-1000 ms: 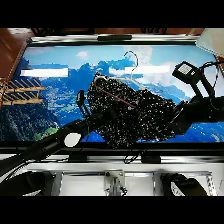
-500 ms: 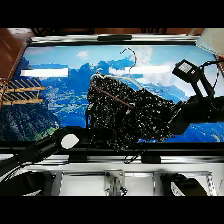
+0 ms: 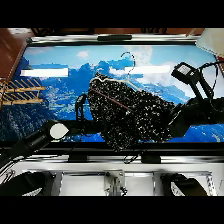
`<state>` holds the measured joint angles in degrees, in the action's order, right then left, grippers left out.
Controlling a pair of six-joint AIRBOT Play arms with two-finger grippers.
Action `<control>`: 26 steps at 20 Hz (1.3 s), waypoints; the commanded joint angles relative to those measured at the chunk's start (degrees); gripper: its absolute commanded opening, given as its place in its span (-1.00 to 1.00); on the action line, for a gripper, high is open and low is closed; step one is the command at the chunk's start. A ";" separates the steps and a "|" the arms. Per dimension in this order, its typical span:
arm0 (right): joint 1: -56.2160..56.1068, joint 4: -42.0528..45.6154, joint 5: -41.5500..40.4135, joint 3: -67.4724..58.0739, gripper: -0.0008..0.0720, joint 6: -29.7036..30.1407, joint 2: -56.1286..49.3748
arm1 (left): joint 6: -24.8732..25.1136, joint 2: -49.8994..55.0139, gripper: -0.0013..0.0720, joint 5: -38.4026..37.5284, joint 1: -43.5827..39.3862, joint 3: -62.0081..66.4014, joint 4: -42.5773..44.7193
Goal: Fold the shirts.
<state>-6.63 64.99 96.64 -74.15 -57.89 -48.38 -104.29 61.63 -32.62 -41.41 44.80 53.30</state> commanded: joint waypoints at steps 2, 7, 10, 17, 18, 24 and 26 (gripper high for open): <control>0.02 0.35 -0.09 0.00 -0.79 -2.64 0.02 | 1.18 1.95 0.36 11.30 0.66 0.04 -4.13; 0.02 3.43 0.22 0.00 -0.79 -4.28 0.02 | 6.45 1.66 0.36 6.80 0.81 0.04 -5.33; 0.02 4.98 0.44 0.00 -0.79 -4.31 0.02 | 8.72 -0.17 0.36 -0.63 0.28 0.04 -5.31; 0.02 4.81 0.37 0.00 -0.79 -4.90 0.02 | 8.68 3.87 0.37 14.88 -0.92 0.74 -9.66; 0.02 4.83 0.26 0.00 -0.79 -4.87 0.02 | 9.81 4.79 0.37 15.41 -1.51 1.53 -9.66; 0.02 4.76 -0.92 0.00 -0.79 -4.90 0.02 | 11.32 10.67 0.37 15.56 -5.60 4.63 -9.60; 0.02 4.66 -0.94 0.00 -0.79 -4.90 0.02 | 11.28 12.46 0.37 16.02 -5.70 4.63 -9.60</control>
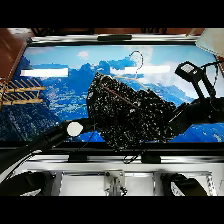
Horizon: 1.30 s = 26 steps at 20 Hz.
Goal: Fold the shirts.
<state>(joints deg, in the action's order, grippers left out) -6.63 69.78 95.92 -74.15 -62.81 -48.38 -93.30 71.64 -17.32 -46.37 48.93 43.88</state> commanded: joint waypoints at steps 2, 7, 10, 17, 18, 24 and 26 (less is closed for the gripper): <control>0.02 -0.31 -0.24 0.00 -0.79 0.02 0.02 | 0.26 4.13 0.37 1.92 -0.68 0.50 -0.20; 0.02 -0.37 0.31 0.00 -0.79 0.11 0.04 | -0.37 3.74 -0.82 1.51 3.43 0.55 -0.20; 0.00 -0.44 0.92 0.00 -0.79 0.72 0.02 | -0.13 -0.31 -0.82 -0.59 13.75 0.57 -0.20; -0.02 -4.92 -0.52 0.00 -0.79 4.81 0.02 | 3.10 -0.33 -0.82 -10.43 26.51 6.34 -0.20; -0.02 -5.03 -0.66 0.00 -0.79 5.40 0.02 | 3.10 -0.33 -0.82 -10.73 27.15 6.73 -0.20; -0.02 -1.60 0.46 0.00 -0.80 8.07 0.02 | 3.13 -0.50 -0.82 -13.07 30.49 6.95 -0.20; -0.02 -1.33 0.72 0.00 -0.80 9.81 0.02 | 3.45 -0.48 -0.81 -13.18 30.64 8.07 -0.22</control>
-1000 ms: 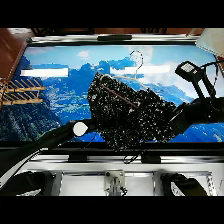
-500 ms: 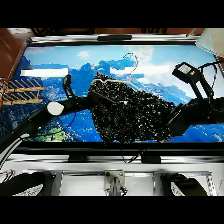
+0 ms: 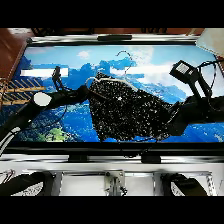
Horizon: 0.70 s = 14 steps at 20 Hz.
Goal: Fold the shirts.
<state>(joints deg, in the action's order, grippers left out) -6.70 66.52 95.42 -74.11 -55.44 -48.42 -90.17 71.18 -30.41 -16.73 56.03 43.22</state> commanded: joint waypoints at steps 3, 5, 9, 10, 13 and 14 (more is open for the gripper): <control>0.04 0.57 3.19 -0.04 -0.80 3.28 0.07 | 1.77 0.00 -0.81 -0.07 1.07 3.45 0.46; 0.04 0.33 3.82 -0.07 -0.80 3.58 0.11 | 4.26 0.02 -0.82 -0.11 1.16 4.26 0.48; 0.04 -0.22 -0.13 -0.07 -0.80 1.64 1.22 | 4.28 0.98 -0.81 -7.21 2.05 4.20 1.40; 0.04 -1.46 -1.49 -0.04 -0.80 0.22 1.38 | 4.68 1.31 -0.82 -10.05 1.77 4.11 1.55; -1.86 -3.21 -4.61 -0.04 -0.80 -5.81 1.09 | 6.56 1.68 -0.82 -14.88 -0.76 3.69 1.79; -4.50 0.35 -5.01 -0.04 -0.80 -7.28 0.85 | 7.04 1.68 -0.82 -14.80 -2.01 3.67 1.77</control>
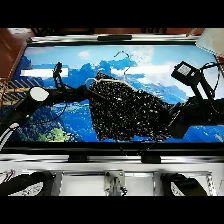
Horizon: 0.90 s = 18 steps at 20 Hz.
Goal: Fold the shirts.
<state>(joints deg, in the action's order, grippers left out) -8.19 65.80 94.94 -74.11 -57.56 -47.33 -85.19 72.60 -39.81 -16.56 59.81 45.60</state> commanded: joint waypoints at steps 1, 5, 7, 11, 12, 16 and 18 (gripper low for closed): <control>-5.81 4.33 -4.55 -0.04 -0.80 -6.08 -0.57 | 2.03 0.26 -0.82 -4.92 -2.93 -0.11 -0.61; -13.38 10.75 -7.54 -0.04 -0.80 -10.47 -1.86 | 2.01 0.26 -0.81 -4.20 -3.43 -0.11 -0.63; -14.58 10.64 -8.35 -0.04 -0.80 -11.69 -1.90 | 2.03 0.26 -0.60 -4.22 -3.06 -0.11 -0.63; -14.91 8.79 -8.24 -0.04 -0.80 -13.14 -1.84 | 2.10 0.07 0.29 -8.72 0.11 1.01 -0.63; -14.91 8.07 -8.13 -0.04 -0.80 -13.16 -1.84 | 2.12 -0.04 0.29 -10.36 1.42 1.62 -0.61; -14.88 8.04 -8.46 -0.04 -0.80 -13.35 -1.84 | 2.64 -1.16 0.29 -16.15 6.56 2.40 -0.61; -14.88 8.11 -8.96 -0.04 -0.80 -13.35 -1.86 | 1.97 -1.01 0.35 -18.73 5.73 1.20 -0.68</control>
<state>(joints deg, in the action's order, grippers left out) -22.96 74.08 86.54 -74.15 -70.57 -49.15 -82.72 71.75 -53.91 -11.68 61.60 45.06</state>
